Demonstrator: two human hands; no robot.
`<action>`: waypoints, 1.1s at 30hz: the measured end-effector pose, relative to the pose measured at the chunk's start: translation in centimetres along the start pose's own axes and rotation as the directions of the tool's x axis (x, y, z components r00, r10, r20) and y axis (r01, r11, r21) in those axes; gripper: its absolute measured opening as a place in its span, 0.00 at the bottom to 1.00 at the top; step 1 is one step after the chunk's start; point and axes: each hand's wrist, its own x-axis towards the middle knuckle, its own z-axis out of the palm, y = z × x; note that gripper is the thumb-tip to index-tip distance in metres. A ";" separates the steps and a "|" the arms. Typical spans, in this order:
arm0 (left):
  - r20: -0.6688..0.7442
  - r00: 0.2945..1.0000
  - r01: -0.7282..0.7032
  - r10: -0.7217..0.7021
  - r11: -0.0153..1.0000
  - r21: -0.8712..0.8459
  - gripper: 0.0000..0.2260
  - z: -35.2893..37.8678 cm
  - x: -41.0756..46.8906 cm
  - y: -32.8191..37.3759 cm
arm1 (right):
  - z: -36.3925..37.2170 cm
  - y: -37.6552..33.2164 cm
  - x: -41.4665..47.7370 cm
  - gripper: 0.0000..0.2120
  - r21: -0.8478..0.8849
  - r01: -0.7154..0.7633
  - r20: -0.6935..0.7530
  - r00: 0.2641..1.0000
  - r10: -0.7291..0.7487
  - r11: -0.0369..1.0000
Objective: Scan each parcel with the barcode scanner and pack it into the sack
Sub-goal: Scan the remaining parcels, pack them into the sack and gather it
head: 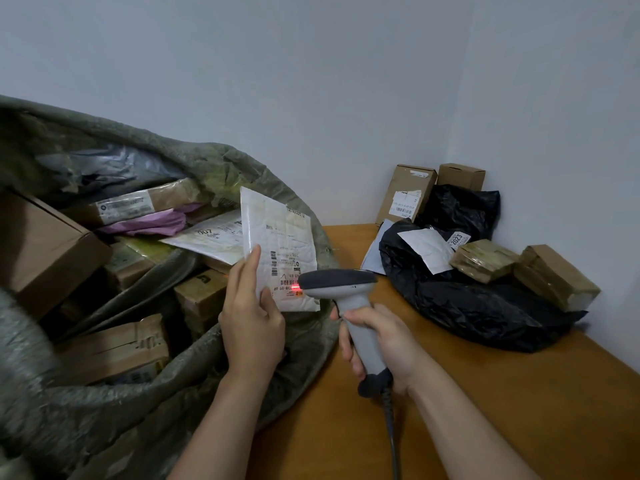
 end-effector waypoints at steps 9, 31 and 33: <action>-0.018 1.000 0.001 -0.001 1.000 -0.006 0.28 -0.2 0.1 0.6 | -0.3 0.1 0.2 0.22 0.009 0.025 0.007 1.000 -0.025 1.000; 0.366 0.909 -0.203 -0.201 0.553 0.808 0.15 -6.7 14.0 6.0 | 0.0 0.4 1.1 0.24 0.214 0.111 0.012 0.993 -0.116 0.970; 0.447 0.831 -0.150 -0.332 0.641 0.753 0.25 -5.1 13.0 6.3 | -0.1 0.4 1.2 0.20 0.214 0.118 0.001 0.993 -0.121 0.970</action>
